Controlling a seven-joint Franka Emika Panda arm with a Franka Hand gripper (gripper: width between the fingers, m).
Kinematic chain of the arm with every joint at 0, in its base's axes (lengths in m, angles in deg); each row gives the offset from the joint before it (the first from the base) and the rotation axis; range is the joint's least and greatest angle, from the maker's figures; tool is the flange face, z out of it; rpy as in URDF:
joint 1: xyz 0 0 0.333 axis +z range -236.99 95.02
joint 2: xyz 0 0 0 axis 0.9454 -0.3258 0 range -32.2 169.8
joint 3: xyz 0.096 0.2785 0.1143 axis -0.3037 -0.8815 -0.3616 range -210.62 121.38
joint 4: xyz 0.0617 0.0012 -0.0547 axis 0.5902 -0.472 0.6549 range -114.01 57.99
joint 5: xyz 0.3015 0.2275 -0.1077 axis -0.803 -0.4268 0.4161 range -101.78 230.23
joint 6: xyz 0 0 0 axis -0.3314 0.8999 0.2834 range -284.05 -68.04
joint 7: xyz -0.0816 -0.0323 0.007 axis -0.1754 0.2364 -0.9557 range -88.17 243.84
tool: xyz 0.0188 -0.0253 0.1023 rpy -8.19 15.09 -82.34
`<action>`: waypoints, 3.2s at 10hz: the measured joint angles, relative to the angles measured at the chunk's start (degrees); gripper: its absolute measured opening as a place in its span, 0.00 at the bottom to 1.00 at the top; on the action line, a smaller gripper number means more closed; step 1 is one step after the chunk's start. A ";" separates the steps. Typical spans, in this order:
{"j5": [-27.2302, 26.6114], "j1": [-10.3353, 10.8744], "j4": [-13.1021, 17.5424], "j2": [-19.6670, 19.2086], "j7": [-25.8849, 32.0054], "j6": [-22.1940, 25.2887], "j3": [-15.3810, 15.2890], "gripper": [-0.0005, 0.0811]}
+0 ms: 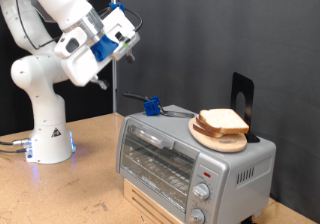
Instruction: Make a piece of toast with the oven
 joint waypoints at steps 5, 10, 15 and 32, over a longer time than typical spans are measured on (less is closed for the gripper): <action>-2.17 0.01 0.09 -3.54 2.93 -2.63 0.77 0.99; 0.48 -0.04 -6.21 -5.43 2.86 -13.15 -1.60 0.99; -0.90 0.50 -10.18 -9.34 2.89 -21.85 -3.56 0.99; 10.46 -6.81 -9.77 -16.65 0.84 -28.79 -3.10 0.99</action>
